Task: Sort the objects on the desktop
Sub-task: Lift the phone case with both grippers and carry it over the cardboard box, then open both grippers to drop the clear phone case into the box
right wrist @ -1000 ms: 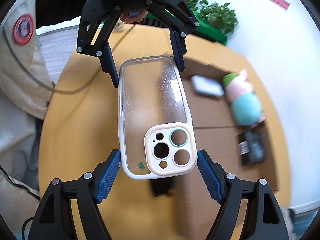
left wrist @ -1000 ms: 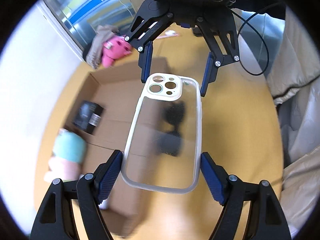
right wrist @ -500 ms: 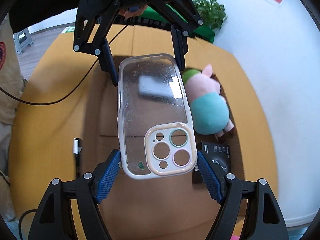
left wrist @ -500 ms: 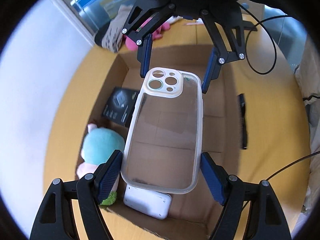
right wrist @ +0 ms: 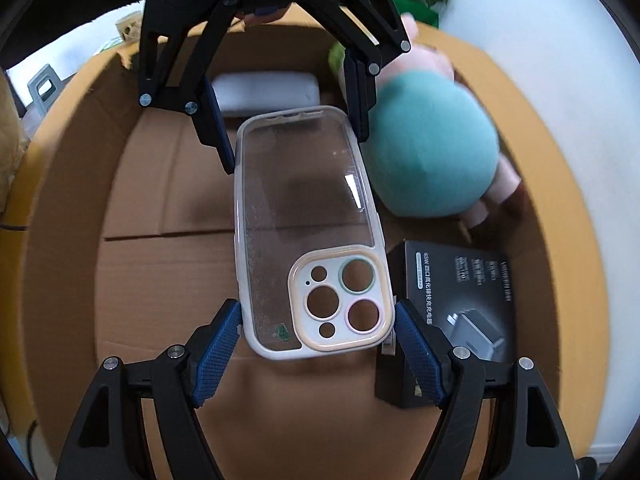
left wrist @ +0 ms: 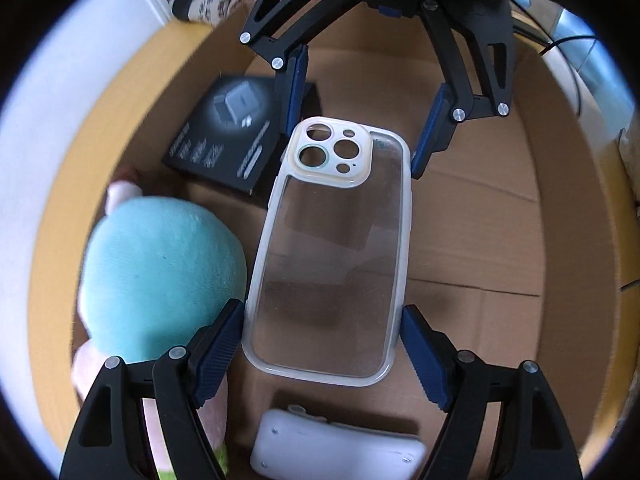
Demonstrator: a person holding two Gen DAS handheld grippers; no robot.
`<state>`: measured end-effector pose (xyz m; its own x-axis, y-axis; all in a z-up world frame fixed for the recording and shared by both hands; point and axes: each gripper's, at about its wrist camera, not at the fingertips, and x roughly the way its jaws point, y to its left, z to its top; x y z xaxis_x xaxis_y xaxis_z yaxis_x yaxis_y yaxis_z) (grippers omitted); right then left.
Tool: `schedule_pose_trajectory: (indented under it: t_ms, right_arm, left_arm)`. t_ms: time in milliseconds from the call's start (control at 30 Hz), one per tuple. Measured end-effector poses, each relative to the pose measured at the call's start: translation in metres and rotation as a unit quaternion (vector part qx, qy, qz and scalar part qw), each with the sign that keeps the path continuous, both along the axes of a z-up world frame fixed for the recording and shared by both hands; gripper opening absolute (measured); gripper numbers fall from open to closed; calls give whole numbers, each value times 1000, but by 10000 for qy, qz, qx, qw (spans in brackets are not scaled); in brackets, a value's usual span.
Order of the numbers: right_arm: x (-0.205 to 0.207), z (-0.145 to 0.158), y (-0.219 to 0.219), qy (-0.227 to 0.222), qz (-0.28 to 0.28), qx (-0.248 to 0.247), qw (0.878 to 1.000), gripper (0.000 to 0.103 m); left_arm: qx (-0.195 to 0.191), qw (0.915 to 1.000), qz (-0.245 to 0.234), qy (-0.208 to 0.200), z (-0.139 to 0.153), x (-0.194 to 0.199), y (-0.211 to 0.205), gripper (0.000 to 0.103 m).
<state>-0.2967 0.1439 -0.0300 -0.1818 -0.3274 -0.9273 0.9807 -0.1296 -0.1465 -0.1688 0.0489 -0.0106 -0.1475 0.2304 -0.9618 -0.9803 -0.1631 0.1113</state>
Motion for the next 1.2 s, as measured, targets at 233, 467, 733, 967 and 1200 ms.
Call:
schedule_pose_trajectory:
  t_ms: [233, 467, 733, 967, 1200]
  right_arm:
    - [-6, -11, -3, -154, 6, 36, 9999, 83]
    - [15, -16, -7, -48, -154, 336, 9993, 94]
    - [68, 55, 26, 389, -1135, -159, 9926, 100]
    - [141, 93, 72, 776, -3069, -1132, 9418, 103]
    - [233, 109, 57, 1766, -3993, -1854, 8804, 103]
  left_arm:
    - [-152, 9998, -69, 46, -14, -1, -3, 80]
    - [-160, 9994, 203, 235, -2, 11, -12, 80]
    - [403, 9886, 872, 1161, 62, 58, -46, 80]
    - [1757, 9272, 2401, 2277, 136, 139, -70, 80]
    - [2938, 8319, 4073, 2362, 135, 236, -61, 80]
